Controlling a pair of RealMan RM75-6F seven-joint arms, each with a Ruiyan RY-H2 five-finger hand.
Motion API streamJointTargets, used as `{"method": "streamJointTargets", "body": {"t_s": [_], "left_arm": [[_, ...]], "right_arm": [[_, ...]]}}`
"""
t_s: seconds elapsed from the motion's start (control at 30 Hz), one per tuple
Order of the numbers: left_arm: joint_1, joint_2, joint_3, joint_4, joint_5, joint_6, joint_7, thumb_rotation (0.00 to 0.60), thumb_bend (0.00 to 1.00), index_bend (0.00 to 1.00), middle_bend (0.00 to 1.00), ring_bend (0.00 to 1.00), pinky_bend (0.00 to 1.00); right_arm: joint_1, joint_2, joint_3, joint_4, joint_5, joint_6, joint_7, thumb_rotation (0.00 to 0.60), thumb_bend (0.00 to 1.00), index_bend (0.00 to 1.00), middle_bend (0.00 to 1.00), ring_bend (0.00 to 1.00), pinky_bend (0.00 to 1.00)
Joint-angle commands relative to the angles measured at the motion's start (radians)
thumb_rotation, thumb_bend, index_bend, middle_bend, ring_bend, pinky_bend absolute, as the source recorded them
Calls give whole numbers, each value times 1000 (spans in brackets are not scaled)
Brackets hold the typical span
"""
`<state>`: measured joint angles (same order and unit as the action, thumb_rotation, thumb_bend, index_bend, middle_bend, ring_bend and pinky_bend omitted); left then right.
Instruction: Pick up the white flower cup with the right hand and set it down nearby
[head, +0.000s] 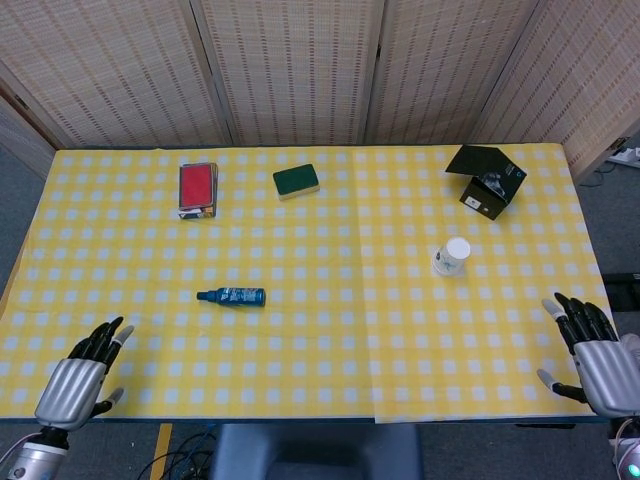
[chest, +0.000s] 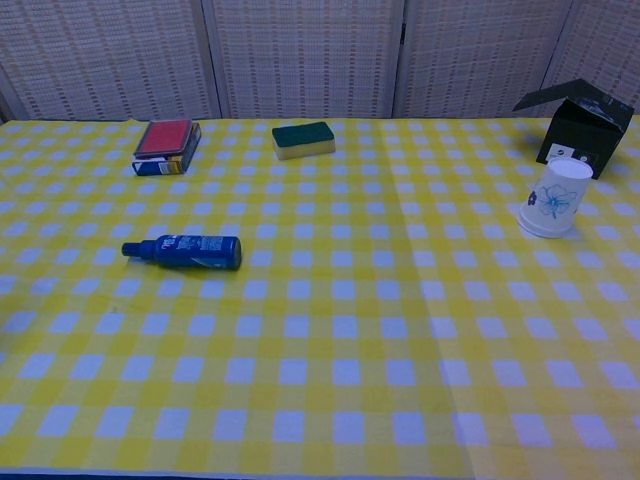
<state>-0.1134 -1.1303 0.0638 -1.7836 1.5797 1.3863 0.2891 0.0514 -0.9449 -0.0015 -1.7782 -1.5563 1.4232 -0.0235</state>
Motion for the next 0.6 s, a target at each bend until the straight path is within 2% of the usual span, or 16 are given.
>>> {"method": "streamJointTargets", "body": {"t_s": [0.03, 0.17, 0.3, 0.4, 0.6], "left_arm": [[2, 2, -2, -1, -2, 6, 0, 600, 262, 41, 0, 0, 228], [4, 7, -7, 0, -14, 8, -7, 600, 261, 41, 0, 0, 228], [0, 12, -8, -1, -28, -8, -17, 600, 262, 42, 0, 0, 229], [-5, 10, -10, 5, -36, -18, -22, 600, 262, 41, 0, 0, 228], [-16, 6, -19, 14, -65, -42, -23, 600, 317, 42, 0, 0, 228]], "right_arm": [[150, 132, 87, -133, 143, -214, -21, 600, 198, 42, 0, 0, 0], [289, 174, 165, -149, 326, -416, -15, 600, 201, 42, 0, 0, 0], [415, 153, 216, -89, 508, -570, -45, 600, 205, 42, 0, 0, 0], [494, 115, 229, -20, 620, -657, -68, 600, 209, 42, 0, 0, 0], [623, 24, 214, 121, 807, -732, -162, 600, 210, 42, 0, 0, 0]]}}
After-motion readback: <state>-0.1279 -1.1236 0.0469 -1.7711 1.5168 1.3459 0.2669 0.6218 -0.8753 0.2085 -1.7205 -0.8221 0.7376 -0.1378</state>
